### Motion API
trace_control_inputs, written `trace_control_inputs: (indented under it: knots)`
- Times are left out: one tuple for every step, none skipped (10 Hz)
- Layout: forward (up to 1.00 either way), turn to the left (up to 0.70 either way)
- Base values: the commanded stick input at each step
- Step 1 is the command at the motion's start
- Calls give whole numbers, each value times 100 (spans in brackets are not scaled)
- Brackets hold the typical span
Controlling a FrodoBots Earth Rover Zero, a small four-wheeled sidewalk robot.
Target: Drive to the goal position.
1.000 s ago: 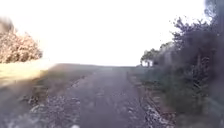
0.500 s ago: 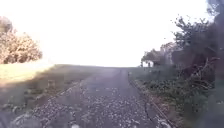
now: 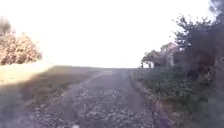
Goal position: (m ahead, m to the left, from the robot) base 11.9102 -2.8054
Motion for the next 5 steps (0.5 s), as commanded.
trace_control_inputs:
  knots:
    - [70,0]
    - [70,0]
    - [70,0]
    - [70,0]
    - [70,0]
